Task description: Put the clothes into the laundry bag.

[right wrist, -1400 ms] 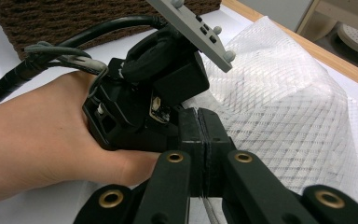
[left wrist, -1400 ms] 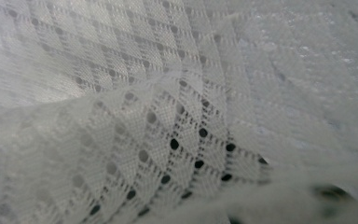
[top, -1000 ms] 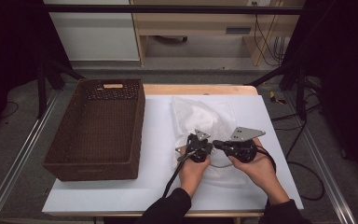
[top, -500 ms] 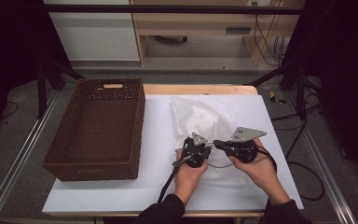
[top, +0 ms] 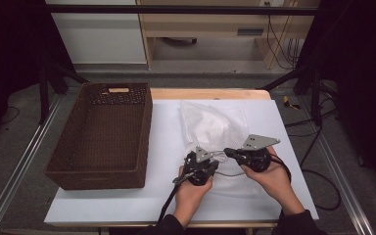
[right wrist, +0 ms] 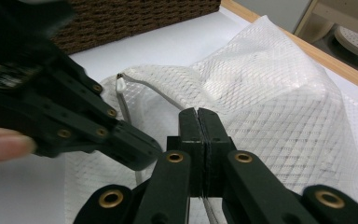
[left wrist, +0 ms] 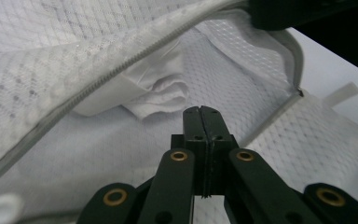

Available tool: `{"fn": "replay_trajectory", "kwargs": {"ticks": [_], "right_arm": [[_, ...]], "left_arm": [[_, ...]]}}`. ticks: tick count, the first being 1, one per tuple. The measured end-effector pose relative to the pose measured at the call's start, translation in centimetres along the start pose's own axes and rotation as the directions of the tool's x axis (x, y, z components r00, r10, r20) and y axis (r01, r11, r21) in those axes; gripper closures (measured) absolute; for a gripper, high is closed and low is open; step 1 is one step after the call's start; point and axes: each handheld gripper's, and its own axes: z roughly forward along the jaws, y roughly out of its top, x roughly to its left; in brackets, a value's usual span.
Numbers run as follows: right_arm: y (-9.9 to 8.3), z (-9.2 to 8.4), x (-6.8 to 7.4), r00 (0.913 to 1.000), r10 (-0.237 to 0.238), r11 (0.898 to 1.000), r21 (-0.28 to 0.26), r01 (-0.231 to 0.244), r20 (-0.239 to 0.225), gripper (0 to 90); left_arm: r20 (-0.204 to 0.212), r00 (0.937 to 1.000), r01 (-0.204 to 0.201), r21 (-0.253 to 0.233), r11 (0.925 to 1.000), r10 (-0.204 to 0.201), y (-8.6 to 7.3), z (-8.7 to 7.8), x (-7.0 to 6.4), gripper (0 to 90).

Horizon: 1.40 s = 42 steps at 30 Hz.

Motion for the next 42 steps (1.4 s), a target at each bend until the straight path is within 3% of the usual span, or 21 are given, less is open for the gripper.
{"fn": "replay_trajectory", "kwargs": {"ticks": [7,17,21,25,30,42], "right_arm": [[0.1,0.2,0.4,0.9999,-0.009,1.0,0.007,0.009,-0.006,89.9],[0.2,0.8,1.2,0.9992,-0.033,0.999,0.029,0.034,-0.023,89.9],[0.1,1.1,1.6,0.9988,-0.039,0.998,0.042,0.04,-0.031,89.9],[-0.2,1.4,1.9,0.9981,-0.046,0.997,0.058,0.048,-0.041,89.9],[-0.6,1.7,2.5,0.9967,-0.062,0.995,0.079,0.066,-0.052,89.9],[-1.2,2.3,3.3,0.9943,-0.076,0.989,0.118,0.084,-0.075,89.9]], "left_arm": [[-0.002,0.9999,-0.016,-0.018,0.9997,0.016,-0.6,-3.3,0.3,89.9],[-0.074,0.9968,-0.034,-0.05,0.9982,0.03,-1.1,-8.4,2.3,89.9],[-0.107,0.9942,-0.02,-0.062,0.9979,0.013,-1.7,-9.7,3.3,89.9],[-0.12,0.9928,-0.004,-0.064,0.998,-0.004,-2.3,-10.6,3.9,89.9],[-0.144,0.9894,-0.02,-0.058,0.9981,0.012,-3.0,-11.2,4.1,89.4],[-0.158,0.9874,-0.016,-0.032,0.9994,0.01,-4.9,-11.1,4.4,88.2]]}}
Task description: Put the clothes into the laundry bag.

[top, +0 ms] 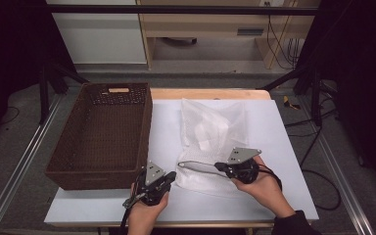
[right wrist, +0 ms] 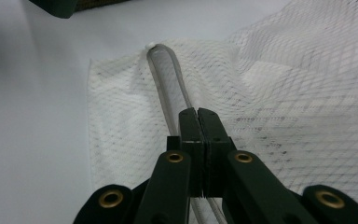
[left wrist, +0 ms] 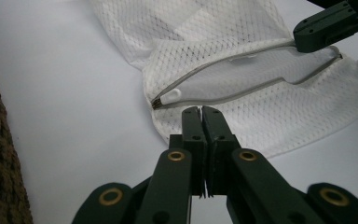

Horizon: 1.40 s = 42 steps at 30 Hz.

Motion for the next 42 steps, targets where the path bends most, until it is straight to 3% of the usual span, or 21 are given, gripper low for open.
{"fn": "replay_trajectory", "kwargs": {"ticks": [9,26,31,38,42], "right_arm": [[-0.3,0.4,0.3,0.9999,-0.004,1.0,0.017,0.005,-0.013,89.9],[-1.8,2.6,0.5,0.9998,-0.017,0.991,0.13,0.018,-0.01,89.7],[-2.0,2.8,0.5,0.9999,-0.012,0.991,0.133,0.013,-0.01,88.9],[-2.2,2.7,0.9,0.9999,-0.016,0.992,0.124,0.016,0.0,76.7],[-2.3,2.6,1.1,0.9999,-0.004,0.994,0.111,0.002,0.015,62.5]], "left_arm": [[-0.003,1.0,-0.007,0.006,1.0,0.007,-0.6,-0.1,0.0,86.4],[0.001,1.0,-0.005,-0.017,0.9998,0.005,-1.0,-0.3,0.0,86.1],[-0.002,1.0,-0.005,-0.024,0.9997,0.005,-1.2,-0.5,0.1,84.9],[-0.01,0.9999,-0.003,-0.036,0.9993,0.003,-1.3,-0.7,0.2,77.7],[-0.011,0.9999,-0.013,-0.035,0.9993,0.012,-1.3,-0.7,0.1,73.4]]}}
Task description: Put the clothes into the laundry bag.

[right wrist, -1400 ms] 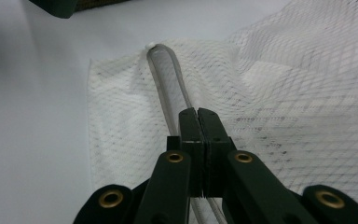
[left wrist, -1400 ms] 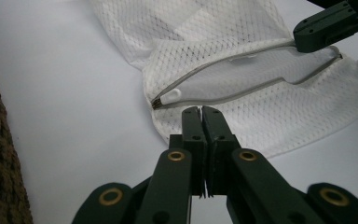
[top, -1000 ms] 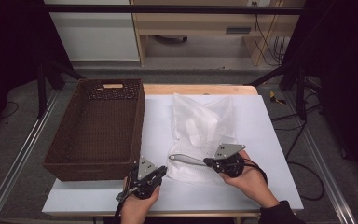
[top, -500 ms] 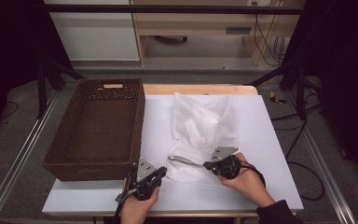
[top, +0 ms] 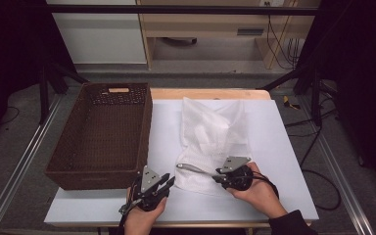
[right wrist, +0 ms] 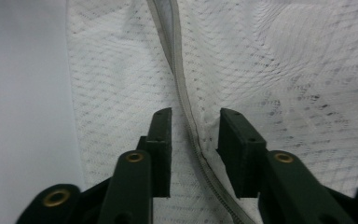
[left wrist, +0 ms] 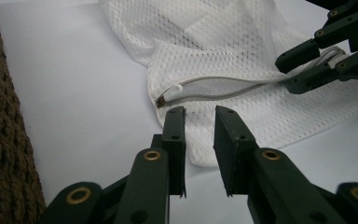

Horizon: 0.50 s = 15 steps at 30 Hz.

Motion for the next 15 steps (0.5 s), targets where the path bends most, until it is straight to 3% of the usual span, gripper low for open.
{"fn": "replay_trajectory", "kwargs": {"ticks": [5,9,12,15], "right_arm": [[-0.1,-0.6,0.5,0.9995,0.002,0.999,-0.04,-0.001,0.03,43.3],[-0.3,-1.3,1.1,0.9968,-0.012,0.997,-0.07,0.018,0.08,23.9],[-0.3,-1.9,1.0,0.9947,0.018,0.996,-0.085,-0.009,0.101,11.5],[-0.5,-2.6,0.8,0.9902,0.052,0.994,-0.104,-0.038,0.13,6.6]], "left_arm": [[0.006,1.0,-0.004,-0.013,0.9999,0.004,0.1,-0.1,-0.2,67.6],[0.025,0.9997,-0.008,-0.018,0.9998,0.009,0.2,0.1,-0.3,60.1],[0.032,0.9994,-0.011,-0.021,0.9997,0.012,0.5,0.1,-0.6,49.8],[0.05,0.9984,-0.024,-0.037,0.999,0.026,0.9,-0.1,-0.6,38.5]]}}
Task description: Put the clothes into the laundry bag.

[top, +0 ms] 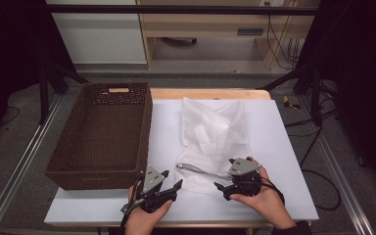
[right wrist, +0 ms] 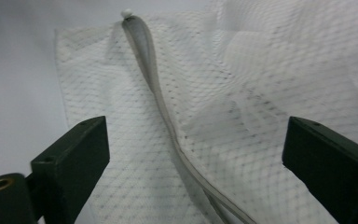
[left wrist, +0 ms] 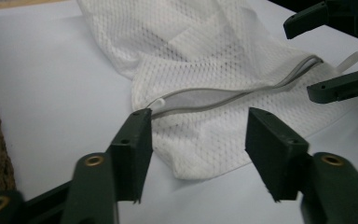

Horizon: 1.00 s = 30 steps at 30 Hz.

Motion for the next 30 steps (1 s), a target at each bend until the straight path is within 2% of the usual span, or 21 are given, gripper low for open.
{"fn": "replay_trajectory", "kwargs": {"ticks": [4,8,11,15,20,26,30], "right_arm": [[-0.2,-1.2,-0.4,0.9986,0.023,0.999,-0.05,-0.021,0.048,6.0],[-0.4,-2.2,-1.0,0.9947,0.056,0.994,-0.099,-0.047,0.087,5.8],[-0.6,-2.5,-1.5,0.9911,0.078,0.992,-0.109,-0.066,0.108,5.6],[-0.8,-2.8,-2.1,0.987,0.104,0.989,-0.117,-0.09,0.122,5.6],[-1.1,-3.0,-2.6,0.9807,0.141,0.985,-0.119,-0.125,0.136,5.5],[-1.4,-3.4,-3.4,0.9685,0.19,0.976,-0.135,-0.169,0.161,5.4],[-1.7,-3.7,-3.9,0.9574,0.23,0.968,-0.147,-0.205,0.175,5.3]], "left_arm": [[0.002,0.9999,-0.011,-0.028,0.9995,0.011,0.6,-0.5,-0.2,26.1],[0.012,0.9999,0.0,-0.06,0.9982,0.001,1.3,-1.4,-0.2,19.9],[0.018,0.9998,0.007,-0.078,0.9969,-0.006,1.8,-2.1,0.2,17.7],[0.003,0.9999,0.015,-0.1,0.9949,-0.014,2.3,-3.0,0.8,15.6],[-0.007,0.9994,0.034,-0.103,0.994,-0.035,2.7,-3.8,1.9,12.8],[-0.027,0.9982,0.051,-0.124,0.991,-0.054,3.2,-4.8,3.0,10.5],[-0.041,0.9981,0.041,-0.132,0.9904,-0.047,3.3,-5.4,3.5,9.3]]}}
